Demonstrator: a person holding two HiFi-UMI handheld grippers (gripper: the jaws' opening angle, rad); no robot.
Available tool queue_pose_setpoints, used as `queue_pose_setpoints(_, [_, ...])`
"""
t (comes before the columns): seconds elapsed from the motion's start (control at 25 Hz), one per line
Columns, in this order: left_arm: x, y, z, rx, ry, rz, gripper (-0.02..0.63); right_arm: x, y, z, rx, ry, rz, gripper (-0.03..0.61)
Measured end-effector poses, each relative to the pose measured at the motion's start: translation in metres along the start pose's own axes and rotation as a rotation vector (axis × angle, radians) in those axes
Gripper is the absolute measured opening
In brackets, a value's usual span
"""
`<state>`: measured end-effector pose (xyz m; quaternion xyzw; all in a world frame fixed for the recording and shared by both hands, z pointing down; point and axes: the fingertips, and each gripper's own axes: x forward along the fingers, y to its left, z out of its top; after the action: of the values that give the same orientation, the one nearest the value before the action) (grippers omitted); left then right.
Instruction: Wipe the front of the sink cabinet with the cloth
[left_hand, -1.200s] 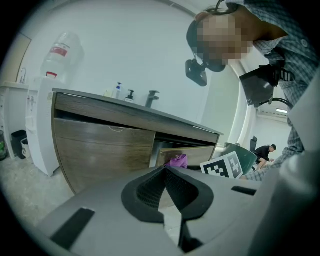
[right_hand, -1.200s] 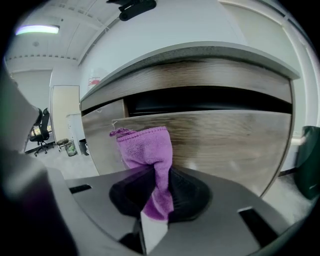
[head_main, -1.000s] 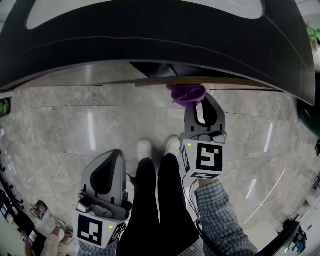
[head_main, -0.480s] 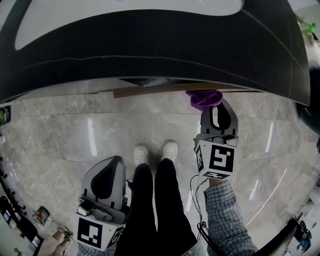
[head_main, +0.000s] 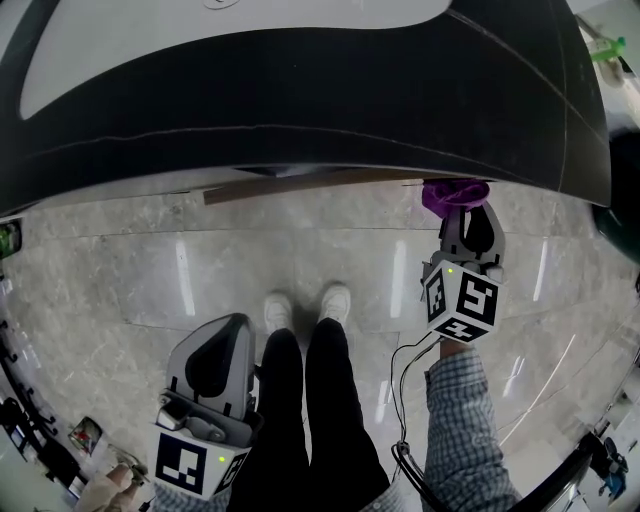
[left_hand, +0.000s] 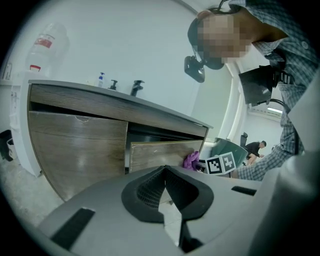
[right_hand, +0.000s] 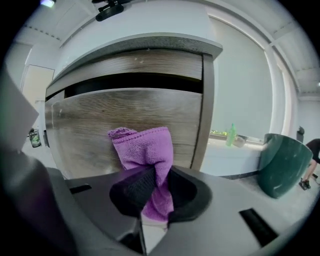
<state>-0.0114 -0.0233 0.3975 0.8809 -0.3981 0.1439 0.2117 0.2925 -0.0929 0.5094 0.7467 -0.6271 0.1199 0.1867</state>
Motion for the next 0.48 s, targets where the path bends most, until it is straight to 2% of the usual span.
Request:
queue_pose_setpoints(0.28, [0.013, -0.011, 0.001, 0.010, 0.004, -0.024, 0.011, 0.004, -0.056, -0.010, 0.016, 0.003, -0.096, 0.075])
queue_pose_setpoints(0.48, [0.018, -0.013, 0.001, 0.005, 0.010, -0.031, 0.011, 0.009, -0.058, -0.018, 0.010, 0.012, -0.096, 0.075])
